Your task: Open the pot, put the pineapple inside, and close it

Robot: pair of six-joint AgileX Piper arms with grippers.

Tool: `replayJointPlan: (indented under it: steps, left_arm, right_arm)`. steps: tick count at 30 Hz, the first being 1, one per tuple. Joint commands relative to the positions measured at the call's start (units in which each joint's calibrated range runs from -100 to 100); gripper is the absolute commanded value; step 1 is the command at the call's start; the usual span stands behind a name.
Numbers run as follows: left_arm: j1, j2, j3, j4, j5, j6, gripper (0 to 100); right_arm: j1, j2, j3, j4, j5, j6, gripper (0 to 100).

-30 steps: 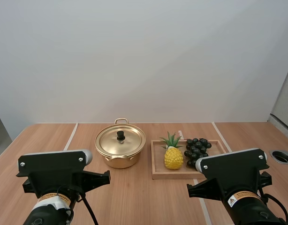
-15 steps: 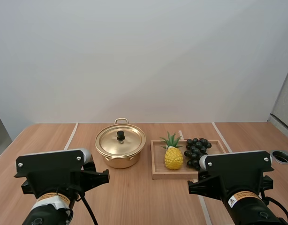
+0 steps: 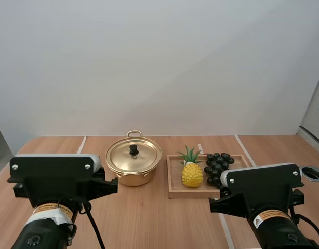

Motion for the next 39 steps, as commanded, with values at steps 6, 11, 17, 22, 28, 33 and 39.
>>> replayJointPlan:
  steps: [6, 11, 17, 22, 28, 33, 39]
  left_arm:
    - [0.1, -0.2, -1.9, 7.2, -35.1, 9.9, 100]
    - [0.03, -0.2, -8.6, 7.0, -27.7, 9.9, 100]
    - [-0.89, 2.0, -19.7, 0.5, -8.2, 6.6, 100]
    - [-1.32, 10.9, -31.4, -1.1, 2.1, 7.1, 100]
    - [-1.32, 18.5, -48.5, -1.6, -1.0, 1.3, 100]
    - [-1.23, 22.8, -63.2, -1.6, -10.0, 1.7, 100]
    - [-1.23, 37.1, -80.1, -4.7, 16.0, 7.1, 100]
  right_arm:
    - [0.0, -0.3, -0.5, -21.2, -30.8, -0.6, 100]
    - [0.0, -0.3, -9.9, -20.8, -20.5, -0.1, 100]
    - [0.0, 0.4, -24.1, -3.7, -6.4, 0.2, 100]
    - [0.0, 7.3, -33.8, -1.8, 4.2, -0.2, 100]
    - [0.0, 16.5, -44.3, 6.4, 4.8, -0.2, 100]
    - [0.0, 18.6, -50.8, 10.9, 6.9, -0.8, 100]
    - [0.0, 18.7, -53.7, 13.9, 15.2, -4.7, 100]
